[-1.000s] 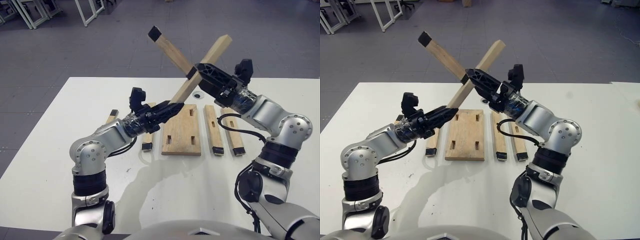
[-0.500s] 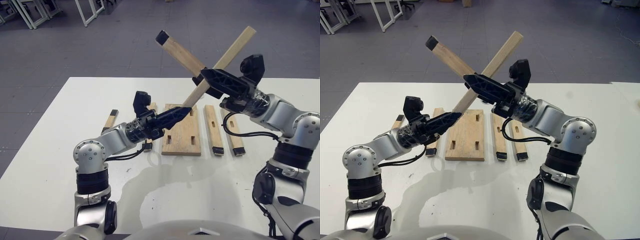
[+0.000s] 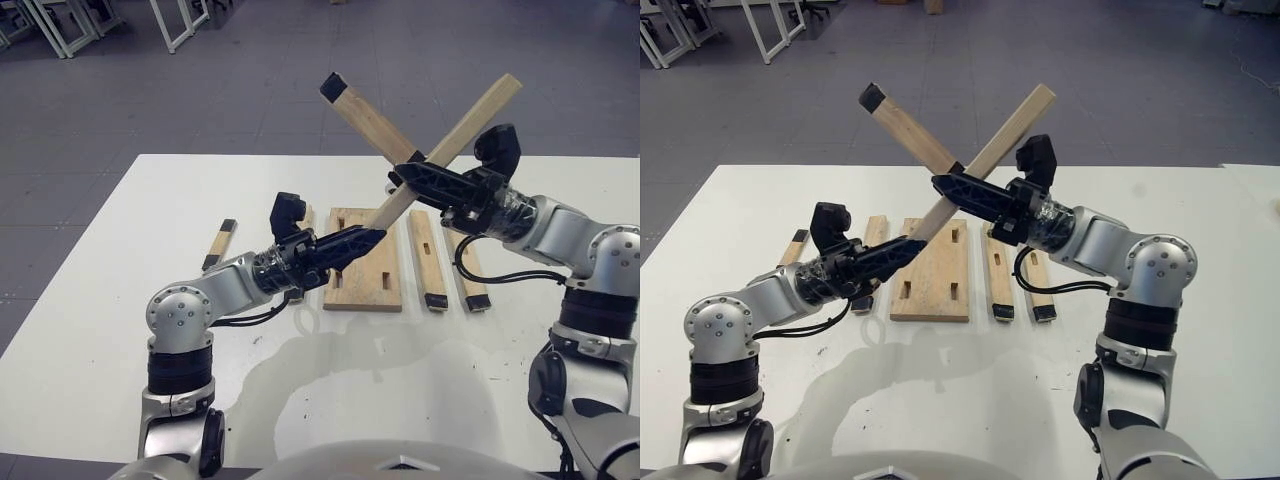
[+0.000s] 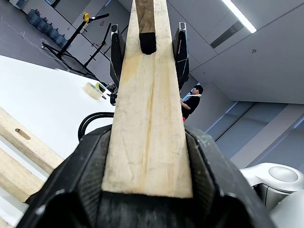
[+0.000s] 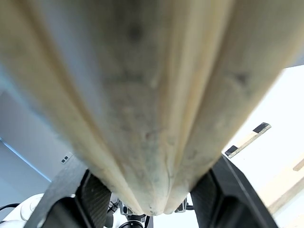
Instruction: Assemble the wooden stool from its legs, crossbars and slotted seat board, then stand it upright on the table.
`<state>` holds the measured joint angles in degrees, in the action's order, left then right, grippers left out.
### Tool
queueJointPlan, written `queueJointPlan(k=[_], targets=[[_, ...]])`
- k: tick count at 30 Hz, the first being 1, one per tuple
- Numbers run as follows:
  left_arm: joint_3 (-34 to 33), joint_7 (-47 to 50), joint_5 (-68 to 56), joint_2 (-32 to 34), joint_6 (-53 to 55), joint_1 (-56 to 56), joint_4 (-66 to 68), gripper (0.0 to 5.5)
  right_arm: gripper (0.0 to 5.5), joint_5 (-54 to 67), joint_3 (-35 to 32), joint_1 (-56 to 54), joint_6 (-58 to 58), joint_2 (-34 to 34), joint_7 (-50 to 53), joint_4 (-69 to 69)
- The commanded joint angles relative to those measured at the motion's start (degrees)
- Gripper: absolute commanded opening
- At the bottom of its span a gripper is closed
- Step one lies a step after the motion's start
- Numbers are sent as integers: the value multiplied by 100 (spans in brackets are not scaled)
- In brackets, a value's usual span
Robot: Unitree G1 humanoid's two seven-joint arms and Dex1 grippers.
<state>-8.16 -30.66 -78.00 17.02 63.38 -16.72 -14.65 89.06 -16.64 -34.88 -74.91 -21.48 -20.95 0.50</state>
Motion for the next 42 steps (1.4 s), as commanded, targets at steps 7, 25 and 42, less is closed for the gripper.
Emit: queueJointPlan(k=[7,25,42], targets=[[-257,165,-472,375,48,88,-25,288,203,345,42,-108,186,-264,-582,250],[4721,-683,7800,2744,-3590,-1032,442,475,202,-137,-30,373,737,-592,-622,413],[5124,-1866,9248,2598,-4131,-271,878,475,202,-1167,21,-55,1414,-646,-443,-332]])
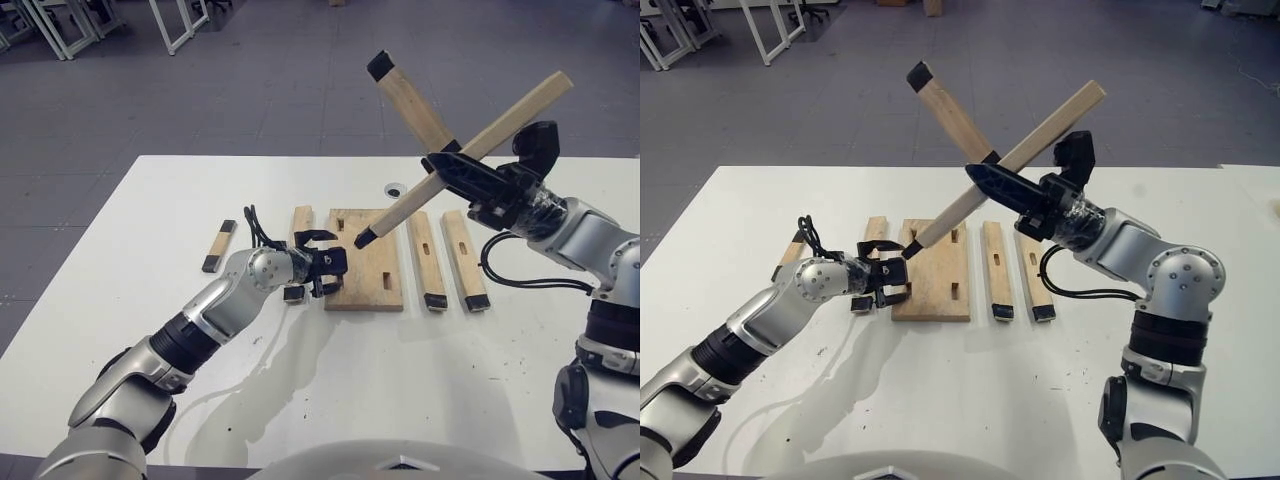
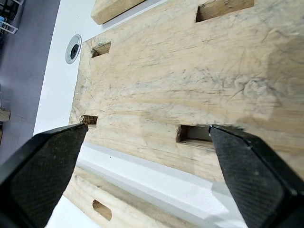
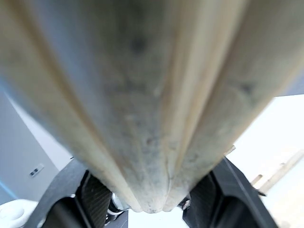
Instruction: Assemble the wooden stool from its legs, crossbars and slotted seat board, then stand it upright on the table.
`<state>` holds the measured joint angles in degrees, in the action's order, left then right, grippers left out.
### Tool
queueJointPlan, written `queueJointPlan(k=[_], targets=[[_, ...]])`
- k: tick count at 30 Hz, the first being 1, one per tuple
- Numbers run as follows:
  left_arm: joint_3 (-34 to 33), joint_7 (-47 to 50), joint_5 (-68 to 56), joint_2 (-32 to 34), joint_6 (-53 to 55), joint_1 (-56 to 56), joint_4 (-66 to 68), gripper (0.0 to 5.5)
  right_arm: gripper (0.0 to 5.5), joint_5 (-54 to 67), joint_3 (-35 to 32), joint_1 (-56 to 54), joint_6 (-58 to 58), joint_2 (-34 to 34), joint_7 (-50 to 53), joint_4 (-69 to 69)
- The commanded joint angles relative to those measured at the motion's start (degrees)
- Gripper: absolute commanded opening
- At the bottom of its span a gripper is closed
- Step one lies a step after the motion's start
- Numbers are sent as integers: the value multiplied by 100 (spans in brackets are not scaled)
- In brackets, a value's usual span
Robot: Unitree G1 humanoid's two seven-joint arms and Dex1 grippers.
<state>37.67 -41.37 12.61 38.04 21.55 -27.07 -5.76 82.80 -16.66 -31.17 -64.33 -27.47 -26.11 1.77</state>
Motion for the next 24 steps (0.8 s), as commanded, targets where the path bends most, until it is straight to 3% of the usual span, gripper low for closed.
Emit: queueJointPlan(k=[1,6,10,16,24], targets=[[586,-973,216,703,-55,938,-116,475,202,-780,78,-525,456,-61,-25,-670],[347,-1423,132,1822,-1621,1607,-262,475,202,-1761,790,-428,534,-277,-1118,-824],[38,-1461,-115,2299,-2597,2030,-330,475,202,-2547,1436,-258,719,-400,-1808,-796],[-290,-1376,-474,2294,-3481,2331,-492,475,202,-3377,1896,-292,1100,-172,-2363,-979],[-574,-1303,-115,2274,-4762,2112,827,475,202,-4468,2692,-234,1823,-113,-3300,-1314]])
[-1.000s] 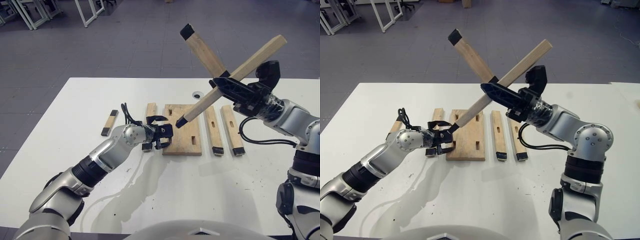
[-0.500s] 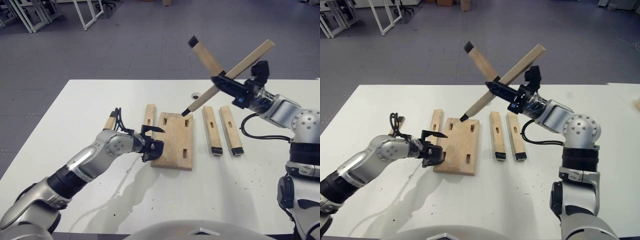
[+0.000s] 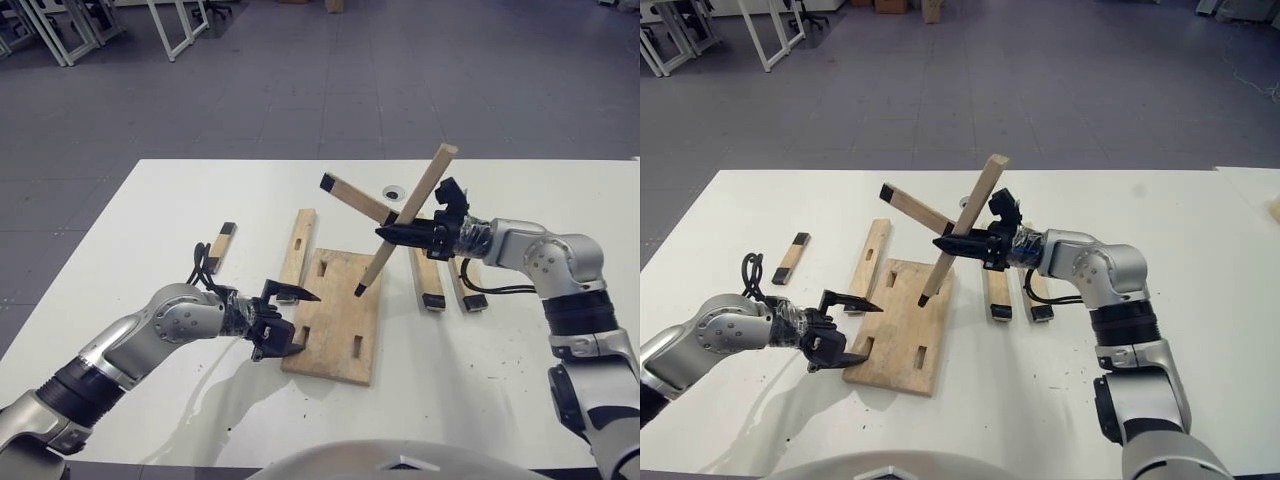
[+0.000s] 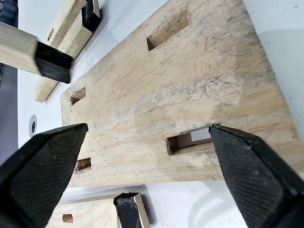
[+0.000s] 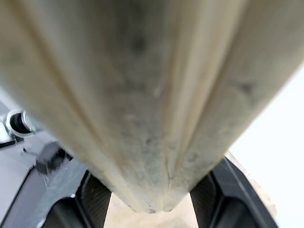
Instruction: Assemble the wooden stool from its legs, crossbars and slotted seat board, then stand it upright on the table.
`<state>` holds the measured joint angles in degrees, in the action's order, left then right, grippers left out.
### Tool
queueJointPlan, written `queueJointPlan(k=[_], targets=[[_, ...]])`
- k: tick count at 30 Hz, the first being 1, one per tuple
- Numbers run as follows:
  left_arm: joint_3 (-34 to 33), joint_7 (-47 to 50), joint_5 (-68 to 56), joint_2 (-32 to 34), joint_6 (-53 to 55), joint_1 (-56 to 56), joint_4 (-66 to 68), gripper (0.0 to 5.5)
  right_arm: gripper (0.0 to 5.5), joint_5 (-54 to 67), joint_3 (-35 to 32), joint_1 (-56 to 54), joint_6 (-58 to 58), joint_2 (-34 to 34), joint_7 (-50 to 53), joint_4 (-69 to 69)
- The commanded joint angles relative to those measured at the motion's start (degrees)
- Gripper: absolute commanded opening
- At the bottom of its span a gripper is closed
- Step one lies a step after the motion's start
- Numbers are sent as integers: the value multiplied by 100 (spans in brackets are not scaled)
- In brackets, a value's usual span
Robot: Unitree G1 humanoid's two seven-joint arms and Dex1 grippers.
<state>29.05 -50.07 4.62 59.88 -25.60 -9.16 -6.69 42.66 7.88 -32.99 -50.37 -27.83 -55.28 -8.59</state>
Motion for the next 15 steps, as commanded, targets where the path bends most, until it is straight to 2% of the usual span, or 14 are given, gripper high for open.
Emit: queueJointPlan(k=[1,6,15], targets=[[276,-437,706,74,-114,297,1016,475,202,-687,322,-104,697,-78,-472,-435],[223,-486,589,-120,-132,213,1075,475,202,-1282,338,-544,1731,112,-1095,-1447],[173,-600,596,-271,-170,173,1065,475,202,-2107,419,-1066,2771,574,-1536,-2785]])
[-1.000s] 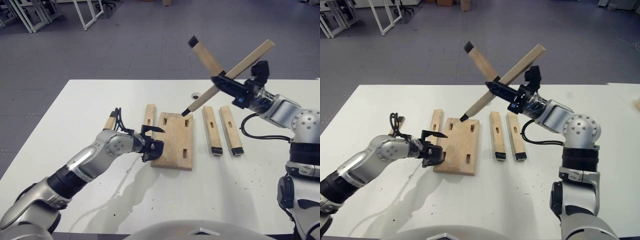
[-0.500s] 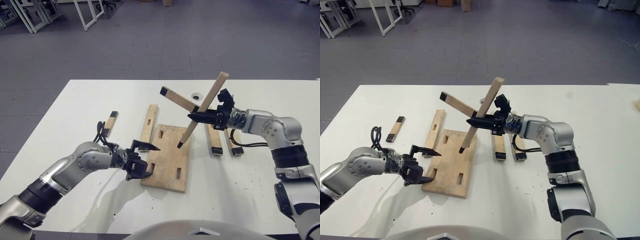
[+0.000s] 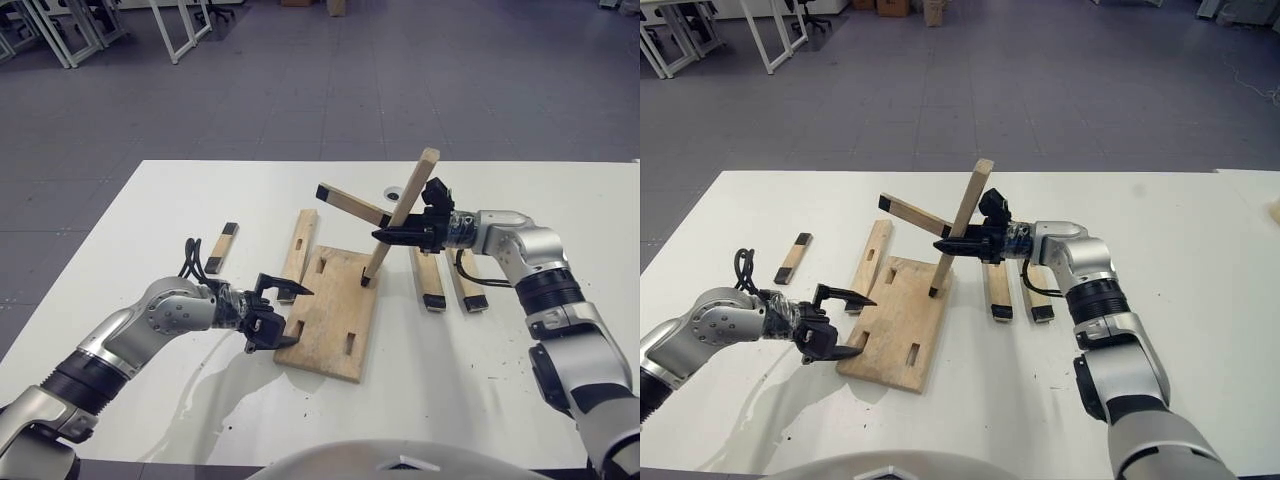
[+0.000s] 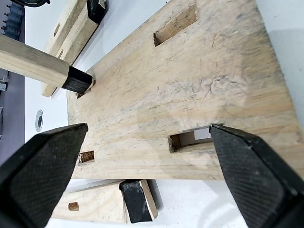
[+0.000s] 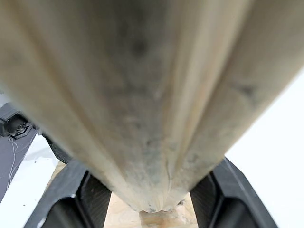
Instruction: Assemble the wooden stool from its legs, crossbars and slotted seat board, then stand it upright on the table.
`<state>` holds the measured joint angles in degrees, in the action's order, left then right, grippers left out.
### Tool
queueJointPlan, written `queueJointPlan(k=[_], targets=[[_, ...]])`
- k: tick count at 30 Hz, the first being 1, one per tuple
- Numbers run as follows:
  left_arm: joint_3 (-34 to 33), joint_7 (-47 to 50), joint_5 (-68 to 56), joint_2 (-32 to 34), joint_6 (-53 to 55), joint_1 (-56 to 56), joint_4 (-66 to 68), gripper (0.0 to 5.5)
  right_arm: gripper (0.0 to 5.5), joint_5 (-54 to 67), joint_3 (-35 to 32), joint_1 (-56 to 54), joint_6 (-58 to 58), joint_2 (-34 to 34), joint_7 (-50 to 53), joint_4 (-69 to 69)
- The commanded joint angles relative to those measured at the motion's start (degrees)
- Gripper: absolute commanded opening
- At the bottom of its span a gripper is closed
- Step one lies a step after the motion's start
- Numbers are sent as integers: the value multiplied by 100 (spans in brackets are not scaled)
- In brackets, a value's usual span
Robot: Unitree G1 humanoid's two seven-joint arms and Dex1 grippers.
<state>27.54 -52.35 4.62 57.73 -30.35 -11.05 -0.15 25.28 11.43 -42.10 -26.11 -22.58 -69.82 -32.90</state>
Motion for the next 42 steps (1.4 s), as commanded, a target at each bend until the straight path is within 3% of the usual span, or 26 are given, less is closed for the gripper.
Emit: queueJointPlan(k=[1,6,9,17,19,22,27,32,38,42], targets=[[313,-385,598,-68,306,358,411,475,202,-465,71,-170,472,47,-112,-482],[264,-410,603,-111,311,367,385,475,202,-977,110,-294,1297,24,-146,-1263],[220,-411,534,-183,391,341,377,475,202,-1073,241,-25,1433,79,-238,-1001],[-129,-382,-202,-611,1581,380,-239,475,202,-1365,1357,1721,-183,-510,-42,1157],[-205,-389,-374,-738,1901,372,-435,475,202,-1052,1602,1836,-1000,-819,-520,1262],[-287,-365,-547,-893,2260,361,-702,475,202,-1087,1761,1660,-1194,-1040,-819,712],[-434,-272,-585,-1102,2689,356,-1019,475,202,-1128,1268,1388,-536,-914,-306,-22],[-670,-200,-886,-1310,3428,334,-1459,475,202,-1348,1331,1794,382,-1047,118,1015],[-993,10,-1541,-1745,4660,256,-1962,475,202,-1720,1711,2520,414,-1282,820,2219],[-773,206,-1510,-2082,5015,345,-2228,475,202,-1527,1480,2175,207,-1118,1095,1652]])
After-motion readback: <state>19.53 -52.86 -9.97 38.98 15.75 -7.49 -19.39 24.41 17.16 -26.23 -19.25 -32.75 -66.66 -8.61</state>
